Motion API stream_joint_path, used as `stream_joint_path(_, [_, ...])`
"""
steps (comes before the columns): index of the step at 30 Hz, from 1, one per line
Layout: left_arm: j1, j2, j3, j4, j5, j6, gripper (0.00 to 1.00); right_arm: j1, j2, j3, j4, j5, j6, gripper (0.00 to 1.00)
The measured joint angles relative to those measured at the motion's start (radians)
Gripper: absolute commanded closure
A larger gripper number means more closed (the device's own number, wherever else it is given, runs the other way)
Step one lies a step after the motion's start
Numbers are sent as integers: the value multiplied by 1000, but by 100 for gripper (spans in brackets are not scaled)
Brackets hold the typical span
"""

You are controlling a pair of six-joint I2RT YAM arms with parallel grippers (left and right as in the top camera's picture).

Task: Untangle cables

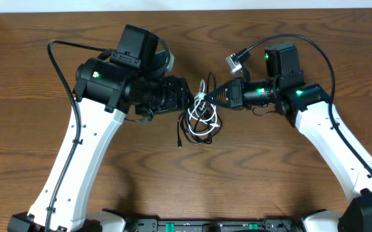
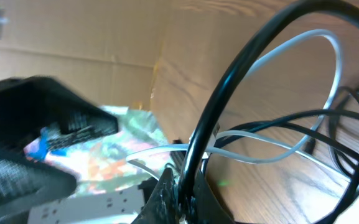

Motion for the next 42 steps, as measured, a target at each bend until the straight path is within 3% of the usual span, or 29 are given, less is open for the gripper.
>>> stream_joint_path(12, [0, 0, 0, 9, 16, 50, 30, 10, 0, 0, 48, -47, 26, 99])
stream_joint_path(22, [-1, 11, 0, 9, 42, 61, 66, 61, 0, 0, 112, -98, 30, 99])
stream_joint_path(25, [-1, 13, 0, 9, 47, 65, 67, 62, 0, 0, 113, -100, 30, 98])
stream_joint_path(30, [-1, 13, 0, 10, 48, 66, 92, 62, 0, 0, 114, -100, 30, 98])
stream_joint_path(34, [-2, 13, 0, 9, 57, 65, 92, 62, 0, 0, 113, -95, 29, 98])
stream_joint_path(39, [-2, 13, 0, 20, 58, 48, 93, 62, 0, 0, 52, -21, 18, 91])
stream_joint_path(42, [5, 10, 0, 71, 72, 11, 93, 62, 0, 0, -30, 84, -4, 99])
